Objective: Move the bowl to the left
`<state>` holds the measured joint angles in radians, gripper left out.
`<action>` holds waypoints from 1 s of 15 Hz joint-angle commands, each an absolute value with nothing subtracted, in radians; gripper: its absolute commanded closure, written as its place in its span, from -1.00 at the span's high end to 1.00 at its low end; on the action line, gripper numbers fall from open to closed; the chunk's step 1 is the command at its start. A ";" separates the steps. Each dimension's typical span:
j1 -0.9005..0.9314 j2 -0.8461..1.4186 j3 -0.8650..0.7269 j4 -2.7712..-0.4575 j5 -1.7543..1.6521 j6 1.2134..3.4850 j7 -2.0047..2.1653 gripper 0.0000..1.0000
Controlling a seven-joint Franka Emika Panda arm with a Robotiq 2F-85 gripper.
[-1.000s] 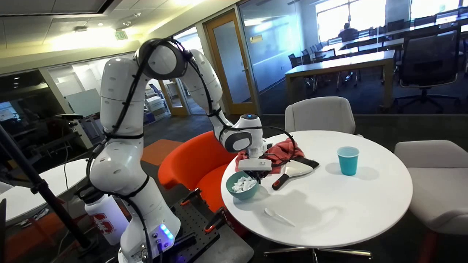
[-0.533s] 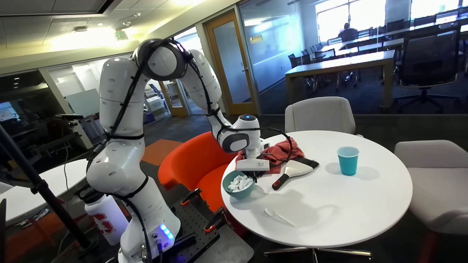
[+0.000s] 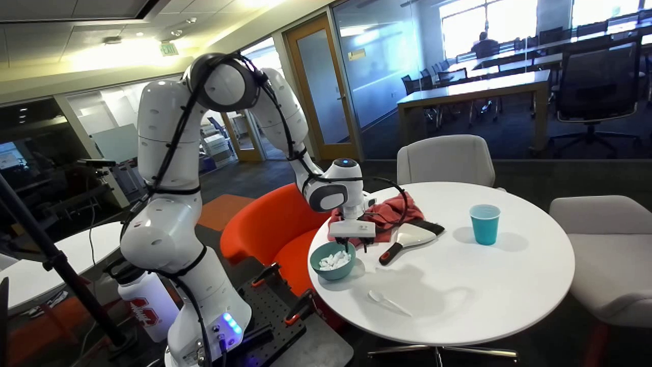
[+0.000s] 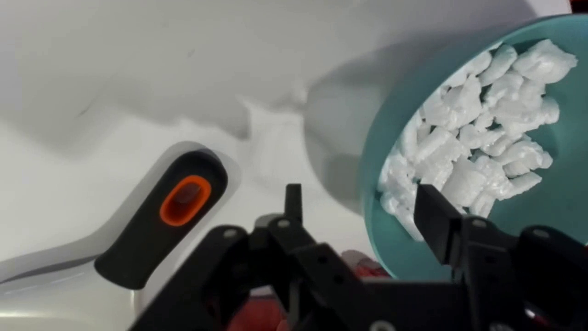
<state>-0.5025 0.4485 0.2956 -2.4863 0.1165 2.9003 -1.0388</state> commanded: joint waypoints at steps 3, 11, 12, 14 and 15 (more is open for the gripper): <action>-0.583 0.306 0.391 -2.512 0.261 2.797 -1.091 1.00; -0.353 0.049 0.093 -2.533 0.254 2.556 -0.951 1.00; -0.322 0.037 0.054 -2.530 0.212 2.542 -0.915 1.00; -0.276 0.023 -0.004 -2.525 0.147 2.526 -0.851 1.00; -0.261 0.021 -0.024 -2.521 0.127 2.516 -0.834 1.00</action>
